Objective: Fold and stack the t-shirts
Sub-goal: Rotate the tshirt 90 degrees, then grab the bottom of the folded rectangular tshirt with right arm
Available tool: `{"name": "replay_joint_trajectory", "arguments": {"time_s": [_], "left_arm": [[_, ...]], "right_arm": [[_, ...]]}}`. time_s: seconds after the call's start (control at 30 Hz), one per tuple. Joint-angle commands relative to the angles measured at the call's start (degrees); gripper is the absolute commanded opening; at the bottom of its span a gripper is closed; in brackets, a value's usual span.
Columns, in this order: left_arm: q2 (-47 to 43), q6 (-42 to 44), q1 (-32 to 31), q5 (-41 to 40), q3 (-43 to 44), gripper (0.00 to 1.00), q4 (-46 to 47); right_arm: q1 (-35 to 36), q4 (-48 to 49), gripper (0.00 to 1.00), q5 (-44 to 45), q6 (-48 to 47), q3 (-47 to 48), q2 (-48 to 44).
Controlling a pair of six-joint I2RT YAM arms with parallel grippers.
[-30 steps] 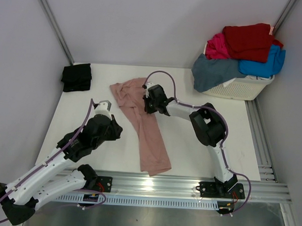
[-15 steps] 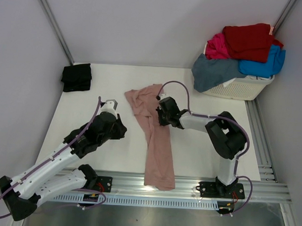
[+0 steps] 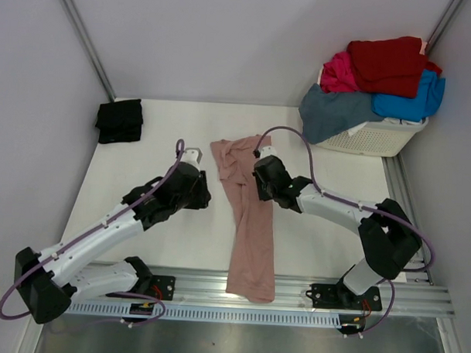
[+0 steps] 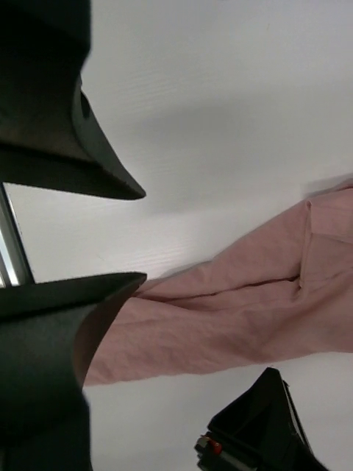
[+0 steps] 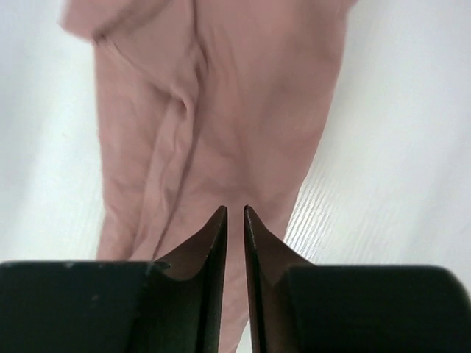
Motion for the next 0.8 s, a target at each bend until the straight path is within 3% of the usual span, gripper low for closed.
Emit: {"name": "replay_joint_trajectory", "arguments": {"time_s": [0.0,0.03,0.1,0.13,0.3,0.4,0.47,0.57,0.77], "left_arm": [[4.65,3.56,1.47,1.51,6.46,0.53,4.79],[8.41,4.0,2.96,2.56,7.34,0.65,4.97],[12.64,3.92,5.07,6.93,10.59,0.64,4.62],[14.75,3.48,6.3,8.96,13.3,0.62,4.53],[26.02,1.81,9.12,17.74,17.11,0.55,2.68],[21.82,1.37,8.95,23.29,7.48,0.56,8.64],[17.78,0.15,8.86,29.0,-1.29,0.63,16.54],[13.02,-1.79,7.9,35.95,-6.08,0.69,23.33],[14.77,-2.93,0.87,37.45,-7.41,0.7,23.59]], "right_arm": [[-0.19,2.65,0.21,4.94,-1.73,5.14,-4.47],[-0.19,2.29,0.25,5.21,-1.73,7.15,-4.9],[-0.02,1.59,0.33,5.21,-1.55,8.14,-6.66],[-0.02,1.5,0.42,5.3,-1.55,8.4,-7.36],[0.07,-3.23,0.52,6.09,-0.85,6.92,-12.02],[0.07,-5.53,0.53,5.04,2.38,2.62,-14.57],[0.16,-4.83,0.54,1.27,4.33,-1.15,-18.6],[0.42,-1.15,0.62,-0.85,7.67,-11.24,-23.97],[0.34,1.24,0.66,-6.73,14.09,-19.54,-28.63]]}}
